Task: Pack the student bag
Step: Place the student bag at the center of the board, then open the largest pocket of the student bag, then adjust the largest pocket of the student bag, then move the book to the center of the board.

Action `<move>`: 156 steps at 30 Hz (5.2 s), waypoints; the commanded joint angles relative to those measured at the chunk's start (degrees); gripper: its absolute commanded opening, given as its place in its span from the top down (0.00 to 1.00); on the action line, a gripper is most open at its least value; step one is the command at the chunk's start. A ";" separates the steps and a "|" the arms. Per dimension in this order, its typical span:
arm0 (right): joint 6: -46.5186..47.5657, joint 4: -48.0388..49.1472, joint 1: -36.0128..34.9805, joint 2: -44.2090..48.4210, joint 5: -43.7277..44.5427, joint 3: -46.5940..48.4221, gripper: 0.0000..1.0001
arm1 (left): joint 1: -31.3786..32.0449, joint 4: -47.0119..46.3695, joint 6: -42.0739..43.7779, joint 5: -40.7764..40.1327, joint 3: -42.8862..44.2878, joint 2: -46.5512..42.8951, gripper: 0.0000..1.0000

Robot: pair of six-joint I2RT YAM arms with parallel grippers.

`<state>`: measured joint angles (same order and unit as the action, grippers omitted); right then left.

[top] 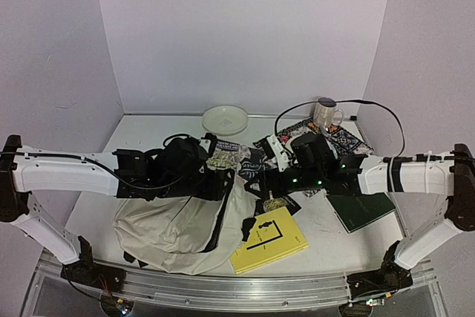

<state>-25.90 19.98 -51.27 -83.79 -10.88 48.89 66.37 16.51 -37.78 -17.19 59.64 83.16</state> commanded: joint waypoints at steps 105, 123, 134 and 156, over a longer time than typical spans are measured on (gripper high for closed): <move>-6.23 4.72 -12.02 -38.05 3.09 35.16 1.00 | -28.66 29.33 2.30 -25.20 1.91 -2.81 1.00; -10.06 7.89 -11.82 -23.03 11.65 15.07 1.00 | -32.21 28.75 1.44 -26.47 3.43 4.88 0.98; -6.08 7.33 -11.87 -23.19 7.24 16.68 0.73 | -37.86 29.36 -4.82 -23.19 1.70 11.83 0.81; 1.92 -9.95 3.51 1.32 2.97 -2.43 0.16 | -33.46 32.82 0.06 -6.60 4.98 -12.83 0.24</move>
<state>-23.74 14.40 -51.82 -85.96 -4.16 51.88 29.26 48.18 -38.61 -30.73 61.00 73.71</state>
